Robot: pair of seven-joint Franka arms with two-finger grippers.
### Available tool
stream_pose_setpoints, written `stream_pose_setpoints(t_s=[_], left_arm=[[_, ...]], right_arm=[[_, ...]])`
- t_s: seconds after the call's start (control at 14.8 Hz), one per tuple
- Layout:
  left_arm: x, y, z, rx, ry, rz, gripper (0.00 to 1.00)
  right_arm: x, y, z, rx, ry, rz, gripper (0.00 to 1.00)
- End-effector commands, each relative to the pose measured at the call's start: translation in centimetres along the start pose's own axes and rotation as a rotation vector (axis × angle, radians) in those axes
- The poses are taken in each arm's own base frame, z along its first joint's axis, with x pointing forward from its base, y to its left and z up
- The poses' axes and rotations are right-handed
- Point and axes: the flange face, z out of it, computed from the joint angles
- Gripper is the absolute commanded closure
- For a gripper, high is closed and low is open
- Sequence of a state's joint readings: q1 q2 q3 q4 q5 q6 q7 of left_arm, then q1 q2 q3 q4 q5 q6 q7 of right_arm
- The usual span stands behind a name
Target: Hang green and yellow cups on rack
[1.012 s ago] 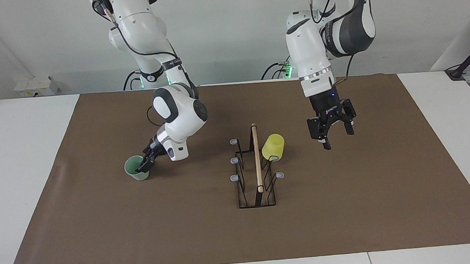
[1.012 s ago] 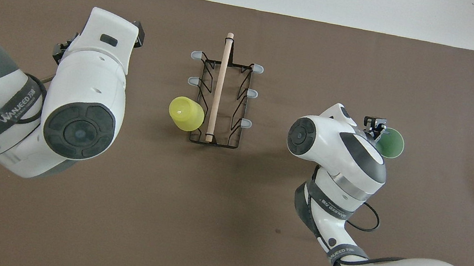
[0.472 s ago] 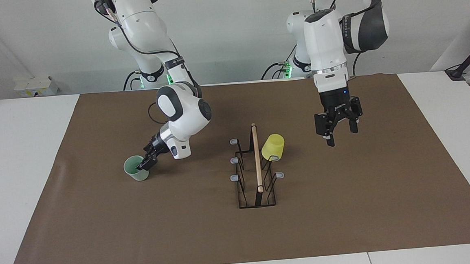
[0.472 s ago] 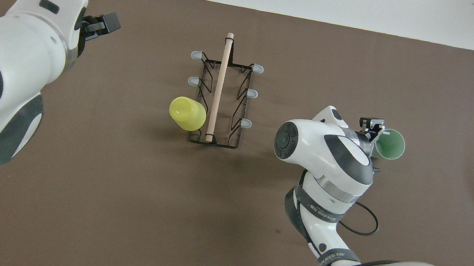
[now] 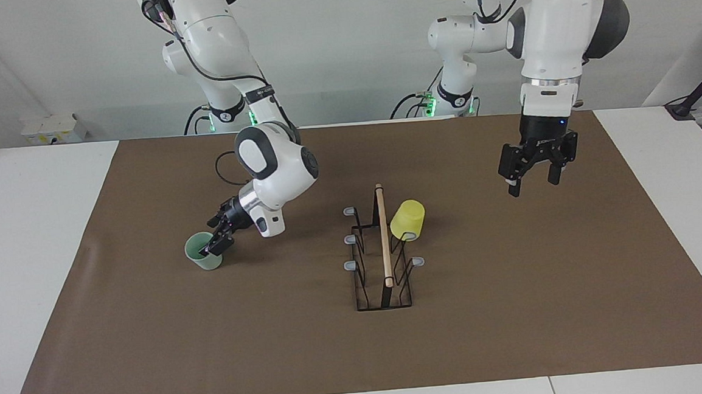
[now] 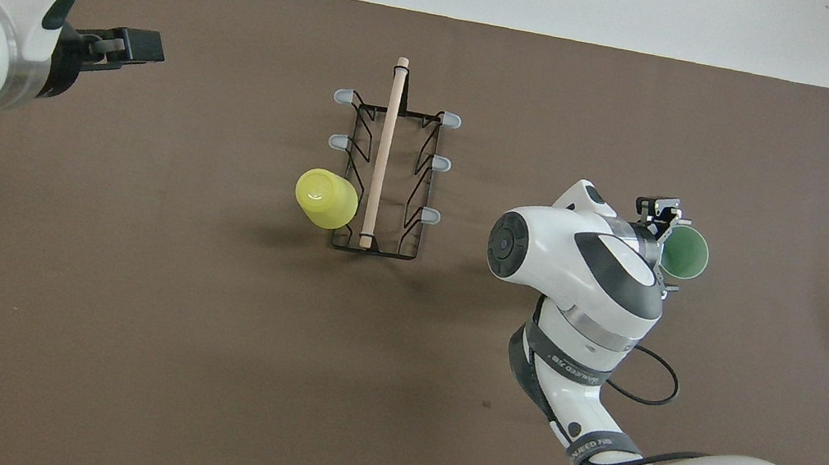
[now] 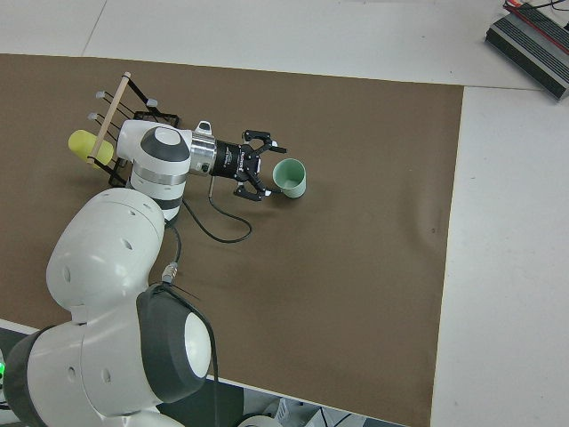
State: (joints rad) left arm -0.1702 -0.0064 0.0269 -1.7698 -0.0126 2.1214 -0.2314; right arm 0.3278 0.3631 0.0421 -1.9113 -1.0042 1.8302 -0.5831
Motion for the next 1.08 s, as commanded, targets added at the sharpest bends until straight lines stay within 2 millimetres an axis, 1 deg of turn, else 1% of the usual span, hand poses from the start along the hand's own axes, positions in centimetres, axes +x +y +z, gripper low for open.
stream_pose_setpoints(t_s=[0.0,0.13,0.27,0.34,0.4,0.54,0.61,0.74,0.81,0.94,1.01], left_arm=[[0.3,-0.8,-1.0,-0.019,-0.050,0.082,0.00],[0.7,-2.1,-1.4,-0.010,-0.064,0.111,0.00],[0.8,-2.6,-1.6,-0.008,-0.091,0.191,0.00],[1.0,-4.1,-1.7,0.000,-0.104,0.193,0.00],[1.2,-4.7,-2.0,0.002,-0.113,0.214,0.00],[1.0,-5.1,-2.1,-0.001,-0.154,0.275,0.00],[0.8,-5.3,-2.1,-0.003,-0.171,0.301,0.00],[0.7,-5.6,-2.0,-0.002,-0.194,0.303,0.00],[0.7,-5.6,-2.4,-0.003,-0.203,0.305,0.00],[0.5,-5.8,-2.5,-0.005,-0.220,0.311,0.00],[0.3,-6.1,-2.3,-0.010,-0.238,0.314,0.00]], right_arm=[[1.1,0.5,0.8,-0.016,0.000,-0.030,0.00],[1.6,0.4,1.0,-0.020,0.008,-0.022,0.00],[1.7,0.4,1.2,-0.021,0.012,-0.015,0.00],[1.7,0.4,1.2,-0.023,0.012,-0.015,0.00],[1.9,0.4,1.2,-0.024,0.019,-0.014,0.00],[2.3,0.4,1.3,-0.027,0.027,-0.015,0.00],[3.0,0.2,1.5,-0.029,0.031,-0.007,0.00],[3.2,0.1,1.6,-0.028,0.031,0.001,0.00],[3.4,0.0,1.8,-0.029,0.029,-0.003,0.00],[3.6,-0.2,2.0,-0.035,0.045,-0.005,0.00],[4.1,-0.5,2.3,-0.032,0.044,-0.011,0.00]])
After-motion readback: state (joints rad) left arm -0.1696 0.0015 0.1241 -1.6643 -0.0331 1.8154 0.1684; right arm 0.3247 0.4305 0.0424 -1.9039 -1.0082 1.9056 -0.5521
